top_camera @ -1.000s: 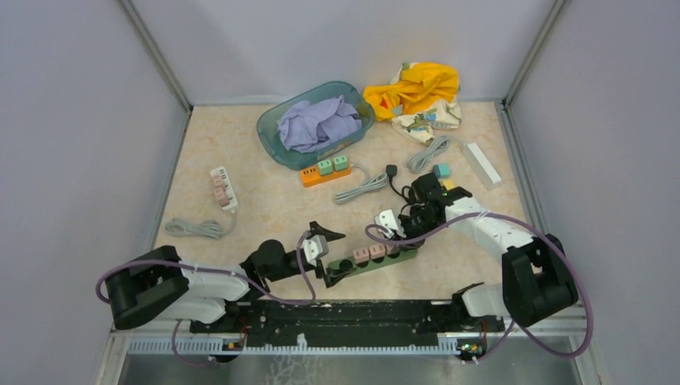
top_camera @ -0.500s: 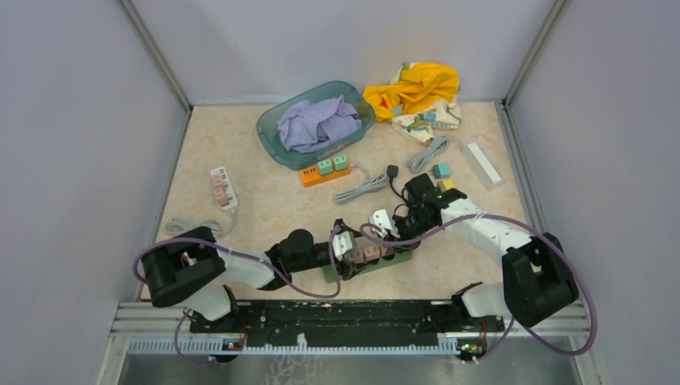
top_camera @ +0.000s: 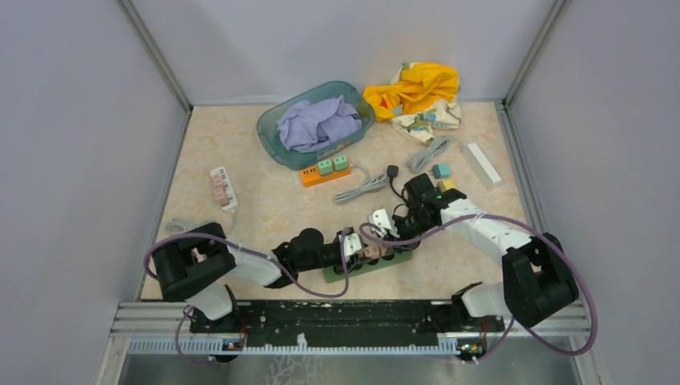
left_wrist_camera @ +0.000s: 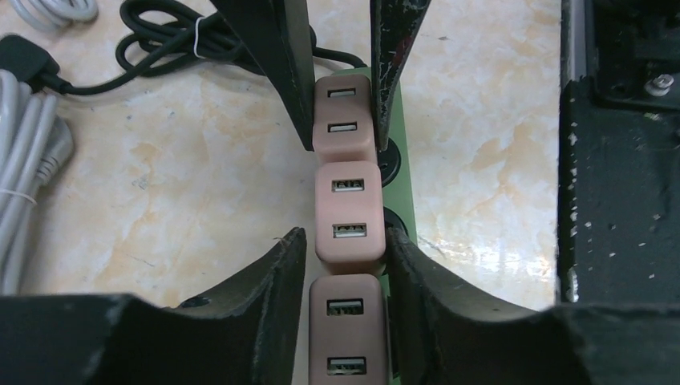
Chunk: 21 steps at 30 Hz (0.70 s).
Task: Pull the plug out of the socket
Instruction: Remove the plug from the socket.
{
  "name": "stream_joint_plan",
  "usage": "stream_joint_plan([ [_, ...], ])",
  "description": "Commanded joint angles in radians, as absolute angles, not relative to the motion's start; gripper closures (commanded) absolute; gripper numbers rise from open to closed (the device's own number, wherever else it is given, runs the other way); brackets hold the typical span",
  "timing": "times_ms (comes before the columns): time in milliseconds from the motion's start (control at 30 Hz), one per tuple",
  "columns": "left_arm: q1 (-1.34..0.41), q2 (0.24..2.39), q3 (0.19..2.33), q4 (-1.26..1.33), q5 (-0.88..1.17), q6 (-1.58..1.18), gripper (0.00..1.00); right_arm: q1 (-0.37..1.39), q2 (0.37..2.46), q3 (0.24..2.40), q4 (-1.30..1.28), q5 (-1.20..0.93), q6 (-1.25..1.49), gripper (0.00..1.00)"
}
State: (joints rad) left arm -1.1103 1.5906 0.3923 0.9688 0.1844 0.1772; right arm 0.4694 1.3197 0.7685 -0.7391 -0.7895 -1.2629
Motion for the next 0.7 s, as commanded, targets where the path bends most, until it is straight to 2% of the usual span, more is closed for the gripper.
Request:
stream_joint_plan([
  [0,-1.117,1.607,0.422,0.948,0.193,0.186,0.61,0.481,1.316,0.804,-0.701,-0.850,-1.256,1.00],
  [100,-1.117,1.607,0.426,0.935,0.200,0.186,0.77,0.481,1.315,0.804,-0.701,-0.850,-1.256,1.00],
  [200,-1.117,1.603,0.431,0.913,0.204,0.189,0.97,0.482,1.315,0.804,-0.698,-0.852,-1.253,1.00],
  [533,-1.115,1.590,0.438,0.845,0.171,0.186,0.99,0.527,1.311,0.789,-0.729,-0.955,-1.318,1.00],
  [667,-1.114,1.595,0.436,0.841,0.178,0.184,0.99,0.537,1.320,0.799,-0.665,-0.957,-1.221,1.00],
])
